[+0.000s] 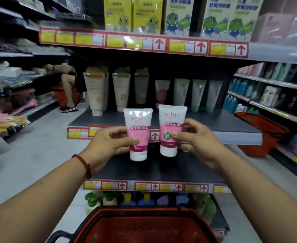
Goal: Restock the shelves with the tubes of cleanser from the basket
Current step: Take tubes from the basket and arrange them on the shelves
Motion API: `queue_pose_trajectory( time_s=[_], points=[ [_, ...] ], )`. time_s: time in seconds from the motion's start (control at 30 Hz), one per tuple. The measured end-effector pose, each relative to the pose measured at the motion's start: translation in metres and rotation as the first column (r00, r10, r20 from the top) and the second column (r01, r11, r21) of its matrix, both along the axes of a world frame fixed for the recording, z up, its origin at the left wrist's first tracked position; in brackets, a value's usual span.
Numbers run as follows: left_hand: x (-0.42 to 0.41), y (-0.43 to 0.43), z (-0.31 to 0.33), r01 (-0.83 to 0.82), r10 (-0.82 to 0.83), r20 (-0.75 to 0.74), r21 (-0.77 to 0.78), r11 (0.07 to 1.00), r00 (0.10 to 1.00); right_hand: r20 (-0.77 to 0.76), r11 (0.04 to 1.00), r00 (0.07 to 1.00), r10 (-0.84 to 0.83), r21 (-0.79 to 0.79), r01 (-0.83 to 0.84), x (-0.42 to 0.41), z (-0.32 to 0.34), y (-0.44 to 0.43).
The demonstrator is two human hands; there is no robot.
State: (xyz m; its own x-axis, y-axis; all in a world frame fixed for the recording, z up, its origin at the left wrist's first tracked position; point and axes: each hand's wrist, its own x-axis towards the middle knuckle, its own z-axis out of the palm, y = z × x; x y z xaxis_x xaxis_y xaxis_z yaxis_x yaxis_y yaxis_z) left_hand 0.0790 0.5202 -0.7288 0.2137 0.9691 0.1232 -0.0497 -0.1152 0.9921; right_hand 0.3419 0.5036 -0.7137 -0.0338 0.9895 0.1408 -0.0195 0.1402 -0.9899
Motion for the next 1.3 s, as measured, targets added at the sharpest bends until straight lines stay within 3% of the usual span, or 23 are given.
queue_pose_trajectory(
  time_s=[0.33, 0.67, 1.3],
  points=[
    [0.025, 0.085, 0.062, -0.101, 0.095, 0.089, 0.057, 0.993, 0.991, 0.125, 0.99, 0.985, -0.119, 0.084, 0.109, 0.008, 0.047, 0.102],
    [0.038, 0.158, 0.046, -0.151, 0.148, 0.069, 0.05, 0.987, 0.987, 0.156, 0.939, 0.935, -0.318, 0.19, 0.287, -0.008, 0.02, 0.206],
    [0.047, 0.198, 0.028, -0.122, 0.121, 0.041, 0.037, 0.992, 0.992, 0.244, 0.89, 0.862, -0.444, 0.23, 0.393, -0.017, 0.008, 0.254]
  ],
)
